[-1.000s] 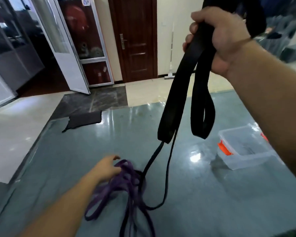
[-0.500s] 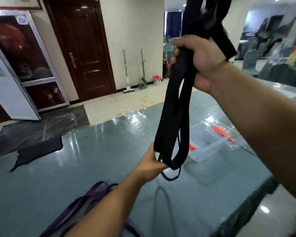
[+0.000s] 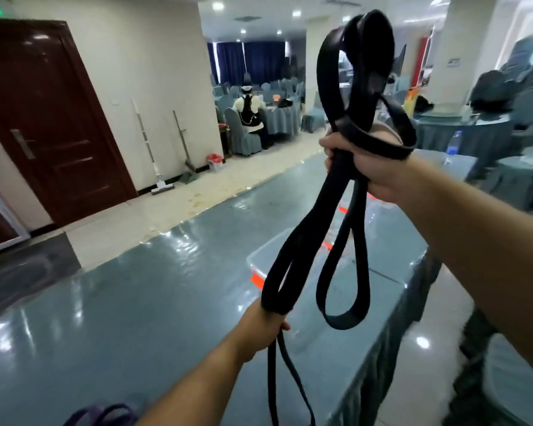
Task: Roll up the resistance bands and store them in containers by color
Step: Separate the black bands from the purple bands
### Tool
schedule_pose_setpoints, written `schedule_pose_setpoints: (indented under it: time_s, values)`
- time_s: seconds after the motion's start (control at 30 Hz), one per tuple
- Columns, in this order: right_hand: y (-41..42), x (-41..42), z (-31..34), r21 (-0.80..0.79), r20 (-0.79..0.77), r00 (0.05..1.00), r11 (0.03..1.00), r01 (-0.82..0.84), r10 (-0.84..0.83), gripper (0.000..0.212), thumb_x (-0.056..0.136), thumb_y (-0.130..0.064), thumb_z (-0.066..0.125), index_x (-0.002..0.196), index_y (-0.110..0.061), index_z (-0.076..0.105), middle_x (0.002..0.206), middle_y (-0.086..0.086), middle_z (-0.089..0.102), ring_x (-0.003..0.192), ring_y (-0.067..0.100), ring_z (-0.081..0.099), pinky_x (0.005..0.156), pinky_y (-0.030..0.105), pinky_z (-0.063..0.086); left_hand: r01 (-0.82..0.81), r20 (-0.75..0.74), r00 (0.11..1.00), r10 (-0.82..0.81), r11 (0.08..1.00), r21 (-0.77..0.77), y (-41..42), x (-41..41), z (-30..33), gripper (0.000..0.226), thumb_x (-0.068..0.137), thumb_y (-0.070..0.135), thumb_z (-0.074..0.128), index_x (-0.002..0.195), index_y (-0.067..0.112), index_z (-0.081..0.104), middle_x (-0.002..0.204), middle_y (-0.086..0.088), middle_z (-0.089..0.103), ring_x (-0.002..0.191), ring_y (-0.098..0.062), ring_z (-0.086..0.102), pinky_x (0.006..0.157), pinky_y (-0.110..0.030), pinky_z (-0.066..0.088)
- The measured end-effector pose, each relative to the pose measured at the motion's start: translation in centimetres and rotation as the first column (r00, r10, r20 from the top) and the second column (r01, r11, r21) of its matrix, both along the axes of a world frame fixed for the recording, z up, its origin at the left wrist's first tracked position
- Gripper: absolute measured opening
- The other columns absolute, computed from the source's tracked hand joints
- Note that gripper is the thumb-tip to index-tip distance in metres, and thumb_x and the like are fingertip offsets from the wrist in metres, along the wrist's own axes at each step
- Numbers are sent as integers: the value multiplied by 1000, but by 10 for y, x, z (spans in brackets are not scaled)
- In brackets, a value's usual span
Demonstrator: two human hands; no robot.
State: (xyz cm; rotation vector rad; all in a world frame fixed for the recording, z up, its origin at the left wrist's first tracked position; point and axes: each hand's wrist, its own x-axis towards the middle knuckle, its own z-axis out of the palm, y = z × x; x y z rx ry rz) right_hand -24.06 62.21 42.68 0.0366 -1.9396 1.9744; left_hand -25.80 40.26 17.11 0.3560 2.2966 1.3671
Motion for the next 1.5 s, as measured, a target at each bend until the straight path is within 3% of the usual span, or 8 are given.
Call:
schedule_pose_setpoints:
  time_s: [0.2, 0.47, 0.57, 0.67, 0.77, 0.97, 1.27, 1.5]
  values:
    - [142, 10, -50, 151, 61, 989, 981, 123, -133, 23, 97, -3, 67, 77, -11, 61, 67, 2, 65, 60, 8, 66, 70, 34, 51, -57, 15, 998, 57, 998, 0, 80, -41, 11, 14, 97, 8, 56, 97, 18, 65, 77, -2, 63, 66, -14, 59, 65, -29, 49]
    - [266, 40, -101, 273, 110, 965, 941, 202, -239, 39, 76, -18, 69, 97, 12, 56, 75, 12, 55, 58, 16, 55, 53, 25, 51, -5, -97, 995, 5, 1000, 9, 218, -63, 37, 23, 89, 13, 57, 89, 32, 71, 75, 0, 72, 66, -20, 63, 57, -30, 46]
    - [302, 46, -124, 293, 157, 954, 934, 203, -256, 23, 77, -19, 71, 99, -12, 72, 73, 3, 60, 57, 12, 58, 52, 24, 52, 21, -100, 995, -20, 1000, 10, 266, -68, 45, 26, 80, 30, 51, 89, 30, 75, 82, 2, 78, 78, -28, 73, 66, -34, 53]
    - [331, 47, -143, 323, 190, 940, 922, 214, -284, 33, 76, -19, 71, 104, -4, 66, 69, 1, 58, 57, 13, 53, 54, 28, 45, 27, -94, 995, -22, 999, 48, 310, -75, 43, 33, 79, 39, 49, 91, 24, 76, 89, 1, 79, 91, -26, 73, 86, -43, 57]
    - [356, 43, -158, 323, 202, 923, 912, 252, -326, 3, 76, -16, 71, 75, -19, 69, 57, -7, 52, 51, 9, 53, 52, 26, 45, -18, -15, 1000, 20, 991, 130, 356, -86, 37, 28, 87, 36, 54, 93, 17, 73, 91, -6, 75, 81, -26, 67, 83, -44, 59]
    - [404, 1, -188, 204, 284, 930, 962, 180, -234, 18, 86, 1, 70, 92, -15, 64, 81, 20, 61, 58, 15, 64, 61, 32, 59, 63, 158, 983, -98, 974, 216, 444, -125, 30, 24, 98, 23, 54, 103, 12, 74, 101, -6, 76, 86, -22, 68, 86, -43, 64]
    - [456, -101, -207, 225, 261, 960, 973, 40, -100, 55, 69, -18, 60, 106, -57, 71, 80, -18, 75, 74, 0, 68, 69, 24, 57, 160, 244, 942, -229, 949, 273, 540, -201, 35, 29, 68, 13, 63, 93, 5, 74, 83, -14, 65, 78, -25, 55, 75, -43, 43]
    - [501, -158, -221, 56, 397, 887, 971, 234, -236, 14, 91, 3, 72, 85, -8, 66, 78, 9, 69, 71, 19, 71, 69, 31, 62, 30, 275, 955, -110, 960, 278, 573, -258, 23, 23, 84, 5, 55, 96, 9, 75, 87, -22, 73, 67, -26, 67, 57, -34, 59]
